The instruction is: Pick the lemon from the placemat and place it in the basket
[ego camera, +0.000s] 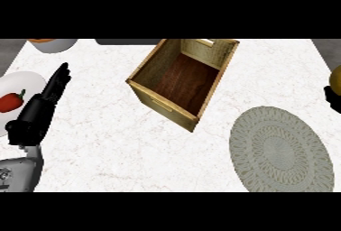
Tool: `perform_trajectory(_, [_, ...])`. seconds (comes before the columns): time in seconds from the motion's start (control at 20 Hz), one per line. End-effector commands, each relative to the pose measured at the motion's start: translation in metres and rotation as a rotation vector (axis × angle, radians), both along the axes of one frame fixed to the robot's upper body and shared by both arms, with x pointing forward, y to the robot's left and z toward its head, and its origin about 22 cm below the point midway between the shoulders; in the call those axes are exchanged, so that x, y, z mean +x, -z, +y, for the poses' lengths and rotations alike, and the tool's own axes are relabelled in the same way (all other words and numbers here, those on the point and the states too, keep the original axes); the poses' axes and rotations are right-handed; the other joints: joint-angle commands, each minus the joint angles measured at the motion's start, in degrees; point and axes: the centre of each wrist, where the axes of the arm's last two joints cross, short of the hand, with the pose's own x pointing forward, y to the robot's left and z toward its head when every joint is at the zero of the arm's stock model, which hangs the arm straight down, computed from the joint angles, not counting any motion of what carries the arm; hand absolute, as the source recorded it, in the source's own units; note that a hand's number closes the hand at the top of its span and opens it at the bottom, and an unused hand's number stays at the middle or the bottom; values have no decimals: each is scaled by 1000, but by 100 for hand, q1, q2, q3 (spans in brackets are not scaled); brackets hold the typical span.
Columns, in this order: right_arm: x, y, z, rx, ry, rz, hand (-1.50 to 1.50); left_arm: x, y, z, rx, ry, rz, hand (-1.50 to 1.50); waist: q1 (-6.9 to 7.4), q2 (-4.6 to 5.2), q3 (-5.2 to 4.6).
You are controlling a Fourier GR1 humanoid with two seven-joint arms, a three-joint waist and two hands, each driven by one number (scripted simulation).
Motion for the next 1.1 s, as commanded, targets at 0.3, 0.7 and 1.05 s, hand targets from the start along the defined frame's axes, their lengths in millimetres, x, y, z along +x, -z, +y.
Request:
perform_trajectory(0.3, [-6, -146, 50, 92, -219, -234, 150, -4, -10, 5, -10, 17, -1, 0, 153, 19, -8])
perform_trajectory(0.7, [30, -208, 150, 126, -286, -124, 150, 11, 2, -11, 5, 34, -22, 0, 178, 58, -20])
perform_trajectory(1.05, [78, -193, 194, 181, -291, -15, 150, 16, -9, -2, 0, 31, -21, 0, 157, 70, -9])
